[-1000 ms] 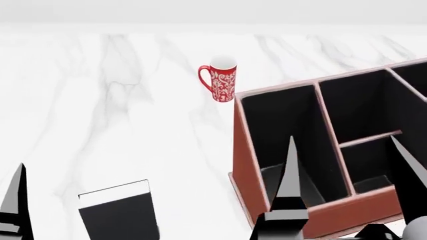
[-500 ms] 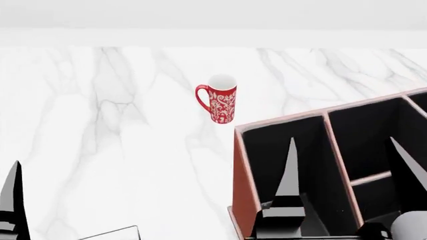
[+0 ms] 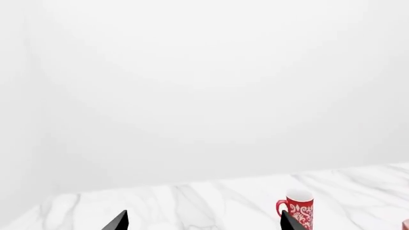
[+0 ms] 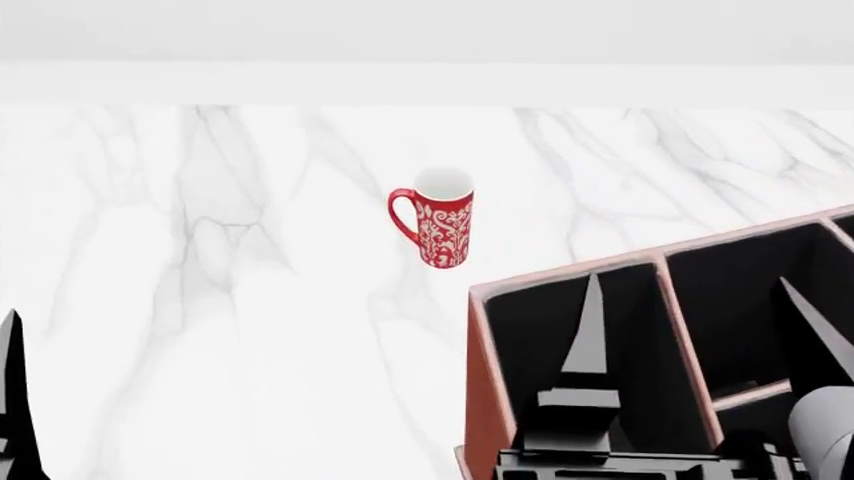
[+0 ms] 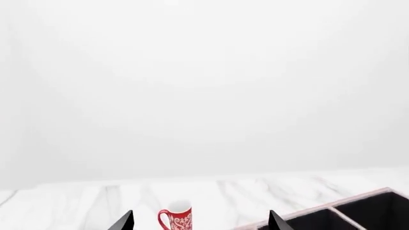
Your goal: Pick up the book and place it in the left compartment of the caddy.
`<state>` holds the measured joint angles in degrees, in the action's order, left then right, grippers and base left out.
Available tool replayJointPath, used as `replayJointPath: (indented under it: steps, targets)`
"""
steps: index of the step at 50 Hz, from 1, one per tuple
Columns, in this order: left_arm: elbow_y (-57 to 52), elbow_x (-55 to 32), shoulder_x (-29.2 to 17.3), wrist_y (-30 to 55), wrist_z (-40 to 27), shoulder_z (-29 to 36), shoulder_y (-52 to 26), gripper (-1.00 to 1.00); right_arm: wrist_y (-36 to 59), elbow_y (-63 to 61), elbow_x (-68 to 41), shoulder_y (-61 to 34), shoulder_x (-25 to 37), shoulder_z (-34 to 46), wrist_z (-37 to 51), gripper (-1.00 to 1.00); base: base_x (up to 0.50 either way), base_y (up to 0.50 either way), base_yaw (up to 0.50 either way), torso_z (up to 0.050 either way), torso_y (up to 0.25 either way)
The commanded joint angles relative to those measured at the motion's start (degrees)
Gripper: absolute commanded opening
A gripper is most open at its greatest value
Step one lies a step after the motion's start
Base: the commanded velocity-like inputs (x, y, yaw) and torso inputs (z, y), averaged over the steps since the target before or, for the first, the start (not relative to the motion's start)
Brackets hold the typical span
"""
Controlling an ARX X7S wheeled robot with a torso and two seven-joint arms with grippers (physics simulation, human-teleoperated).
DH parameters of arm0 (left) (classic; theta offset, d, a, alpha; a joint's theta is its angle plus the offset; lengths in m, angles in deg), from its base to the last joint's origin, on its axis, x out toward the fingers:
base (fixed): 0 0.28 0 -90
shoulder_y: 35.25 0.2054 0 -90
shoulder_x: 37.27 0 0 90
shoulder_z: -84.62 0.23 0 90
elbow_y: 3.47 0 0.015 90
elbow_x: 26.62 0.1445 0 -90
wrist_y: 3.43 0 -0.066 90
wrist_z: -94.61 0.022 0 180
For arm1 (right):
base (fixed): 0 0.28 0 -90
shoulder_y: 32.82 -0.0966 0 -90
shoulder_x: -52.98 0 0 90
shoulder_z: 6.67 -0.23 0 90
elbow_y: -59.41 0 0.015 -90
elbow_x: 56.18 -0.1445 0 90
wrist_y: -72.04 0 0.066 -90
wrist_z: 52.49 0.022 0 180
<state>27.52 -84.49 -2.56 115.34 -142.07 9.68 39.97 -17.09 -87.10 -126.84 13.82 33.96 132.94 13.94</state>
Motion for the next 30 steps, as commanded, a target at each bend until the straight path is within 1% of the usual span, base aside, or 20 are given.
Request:
replayJointPath:
  steps: [1, 3, 5, 8, 9, 11, 15, 18, 19, 23, 25, 27, 28, 29, 30]
  targets:
    - [0.0, -0.9, -2.2, -2.0, -0.6, -0.7, 0.0, 1.0, 1.0, -0.3, -3.6, -2.1, 0.0, -0.4, -0.7, 1.0, 0.0, 0.0, 0.0, 0.0, 0.0]
    - [0.0, -1.2, -2.5, -2.4, -0.8, -0.9, 0.0, 1.0, 2.0, -0.9, -4.1, -3.3, 0.6, -0.7, -2.6, 1.0, 0.0, 0.0, 0.0, 0.0, 0.0]
    - [0.0, -1.5, -3.0, -2.8, -1.0, -1.1, 0.1, 1.0, 1.8, -1.1, -6.2, -4.5, 3.1, -1.7, -2.2, 1.0, 0.0, 0.0, 0.0, 0.0, 0.0]
    - [0.0, -1.6, -3.3, -3.2, -1.1, -1.1, 0.2, 1.0, 1.5, -0.5, -7.2, -5.1, 5.5, -2.4, -5.2, 1.0, 0.0, 0.0, 0.0, 0.0, 0.0]
    - [-0.1, -1.5, -3.5, -3.3, -1.2, -1.1, 0.2, 1.0, 4.3, -0.8, -6.8, -6.4, 6.4, -2.5, -7.4, 1.0, 0.0, 0.0, 0.0, 0.0, 0.0]
    - [-0.2, -2.0, -4.1, -3.8, -1.5, -1.4, 0.2, 1.0, 4.0, -0.3, -7.1, -6.7, 7.2, -2.9, -8.0, 1.0, 0.0, 0.0, 0.0, 0.0, 0.0]
    - [-0.2, -2.6, -5.1, -4.8, -1.9, -2.1, 0.4, 1.0, 8.1, 0.6, -8.7, -11.1, 7.5, -4.8, -9.7, 1.0, 0.0, 0.0, 0.0, 0.0, 0.0]
    - [0.0, -2.8, -5.8, -5.4, -2.1, -2.3, 0.6, 1.0, 10.4, 1.6, -11.5, -13.7, 6.8, -5.6, -12.5, 1.0, 0.0, 0.0, 0.0, 0.0, 0.0]
    - [-0.1, -3.0, -6.1, -5.7, -2.1, -2.6, 0.8, 1.0, 12.1, 2.9, -13.1, -15.4, 6.0, -5.9, -15.2, 1.0, 0.0, 0.0, 0.0, 0.0, 0.0]
    - [-0.2, -3.0, -6.9, -6.3, -2.3, -2.8, 1.0, 1.0, 16.7, 5.8, -15.0, -19.5, 3.5, -6.3, -18.1, 1.0, 0.0, 0.0, 0.0, 0.0, 0.0]
    - [-0.2, -2.9, -7.2, -6.4, -2.4, -2.7, 1.0, 1.0, 17.5, 7.2, -15.8, -20.6, 2.7, -6.6, -19.0, 1.0, 0.0, 0.0, 0.0, 0.0, 0.0]
    - [-0.3, -2.6, -7.6, -6.2, -2.7, -2.4, 0.7, 1.0, 18.6, 8.6, -15.9, -21.9, 1.6, -6.7, -22.4, 1.0, 0.0, 0.0, 0.0, 0.0, 0.0]
    - [-0.4, -2.7, -7.8, -6.4, -2.7, -2.4, 0.7, 1.0, 19.8, 9.6, -16.3, -23.0, 0.9, -6.7, -21.8, 1.0, 0.0, 0.0, 0.0, 0.0, 0.0]
    - [-0.3, -2.7, -8.1, -6.8, -2.5, -2.5, 0.9, 1.0, 21.4, 10.6, -15.7, -24.6, -0.2, -6.7, -24.6, 1.0, 0.0, 0.0, 0.0, 0.0, 0.0]
    - [-0.4, -2.7, -8.7, -7.4, -2.5, -2.9, 1.3, 1.0, 24.5, 12.0, -15.5, -27.2, -1.8, -6.5, -24.8, 1.0, 0.0, 0.0, 0.0, 0.0, 0.0]
